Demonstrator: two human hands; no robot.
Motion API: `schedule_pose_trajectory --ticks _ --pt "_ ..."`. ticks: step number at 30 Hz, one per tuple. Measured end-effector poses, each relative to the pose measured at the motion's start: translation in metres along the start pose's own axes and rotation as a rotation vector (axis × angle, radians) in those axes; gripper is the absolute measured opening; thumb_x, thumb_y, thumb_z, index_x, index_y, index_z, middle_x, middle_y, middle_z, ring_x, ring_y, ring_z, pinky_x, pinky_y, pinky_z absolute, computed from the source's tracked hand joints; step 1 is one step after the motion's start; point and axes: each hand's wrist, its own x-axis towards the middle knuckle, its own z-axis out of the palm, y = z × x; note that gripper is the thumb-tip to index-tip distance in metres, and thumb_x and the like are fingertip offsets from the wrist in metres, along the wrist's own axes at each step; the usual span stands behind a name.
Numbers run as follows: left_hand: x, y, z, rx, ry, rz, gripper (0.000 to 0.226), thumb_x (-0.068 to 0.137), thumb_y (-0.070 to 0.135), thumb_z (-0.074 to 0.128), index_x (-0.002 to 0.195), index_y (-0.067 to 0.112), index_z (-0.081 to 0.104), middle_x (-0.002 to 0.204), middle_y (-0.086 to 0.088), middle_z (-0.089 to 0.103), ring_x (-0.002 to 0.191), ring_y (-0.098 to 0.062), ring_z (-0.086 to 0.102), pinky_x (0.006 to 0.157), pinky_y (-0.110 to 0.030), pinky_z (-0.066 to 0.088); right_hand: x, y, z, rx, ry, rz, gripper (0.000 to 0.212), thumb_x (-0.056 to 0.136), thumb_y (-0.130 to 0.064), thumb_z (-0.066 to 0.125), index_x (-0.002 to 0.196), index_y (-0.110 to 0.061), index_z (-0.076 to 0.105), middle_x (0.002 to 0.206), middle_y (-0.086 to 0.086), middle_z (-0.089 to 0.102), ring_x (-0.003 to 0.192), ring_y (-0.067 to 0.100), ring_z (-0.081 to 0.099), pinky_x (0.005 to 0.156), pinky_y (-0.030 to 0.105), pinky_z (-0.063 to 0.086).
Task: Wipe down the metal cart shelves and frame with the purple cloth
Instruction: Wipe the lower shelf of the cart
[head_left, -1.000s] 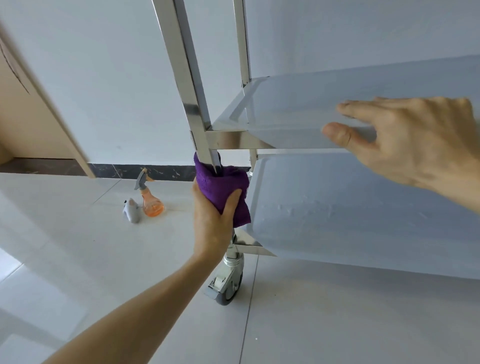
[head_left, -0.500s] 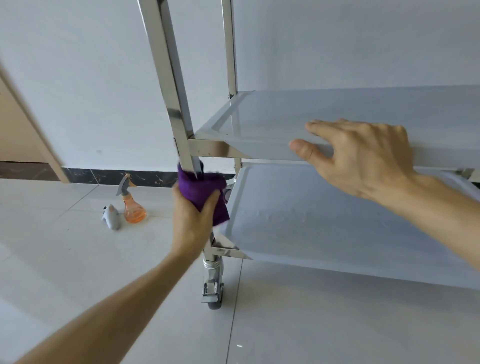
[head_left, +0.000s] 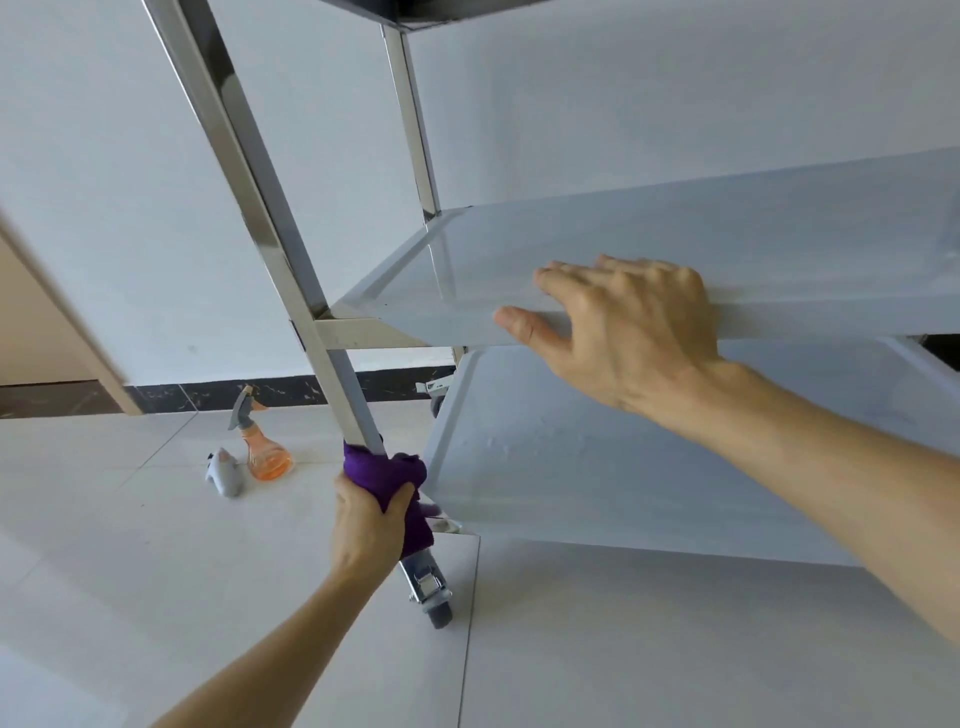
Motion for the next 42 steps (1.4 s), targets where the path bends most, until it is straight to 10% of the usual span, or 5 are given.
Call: schedule_pose_trajectory --ticks 12,20,25,31,42 --pt "-0.023 0.054 -0.080 -0.183 -0.508 -0.138 0.027 0.084 0.045 0.069 0.099 0.025 0.061 0.093 -0.002 0.077 0.085 -0.015 0.074 0.065 -0.026 0.058 -0.009 0.002 -0.015 0.016 0.093 -0.040 0.063 0.093 -0.072 0.028 0.095 -0.024 0.069 0.080 -0.001 0.070 0.079 0.031 0.067 0.060 0.031 0.031" --pt "-0.023 0.088 -0.057 -0.010 -0.921 0.043 0.045 0.084 0.052 0.065 0.110 0.016 0.065 0.103 -0.001 0.076 0.095 -0.017 0.072 0.072 -0.023 0.058 -0.054 0.010 -0.025 0.183 0.287 -0.566 0.022 0.096 -0.019 0.057 0.100 -0.005 0.073 0.118 0.012 0.069 0.112 0.038 0.062 0.099 0.051 0.045" --pt "0.001 0.094 -0.032 0.568 -0.734 0.437 0.033 0.089 0.055 0.059 0.108 0.027 0.055 0.094 0.006 0.070 0.083 -0.012 0.068 0.073 -0.029 0.056 -0.095 0.030 0.006 0.121 -0.094 -0.592 0.015 0.092 -0.016 0.057 0.091 -0.013 0.071 0.098 0.002 0.070 0.092 0.031 0.064 0.080 0.040 0.051" --pt "0.017 0.040 -0.012 1.290 -0.848 0.773 0.070 0.091 0.052 0.058 0.145 0.018 0.028 0.138 -0.003 0.048 0.118 -0.022 0.052 0.099 -0.036 0.045 -0.130 0.078 0.067 0.030 -0.878 -0.119 0.046 0.101 -0.050 0.036 0.143 -0.032 0.043 0.148 -0.010 0.043 0.135 0.017 0.040 0.110 0.032 0.032" --pt "0.001 -0.003 0.034 1.298 -0.552 1.068 0.089 0.095 0.065 0.030 0.155 0.006 0.002 0.163 -0.017 0.008 0.150 -0.032 0.009 0.122 -0.044 0.009 -0.187 0.082 0.101 0.181 -0.866 0.216 0.049 0.105 -0.044 0.021 0.154 -0.041 0.014 0.162 -0.022 0.004 0.152 0.008 0.003 0.121 0.041 0.009"
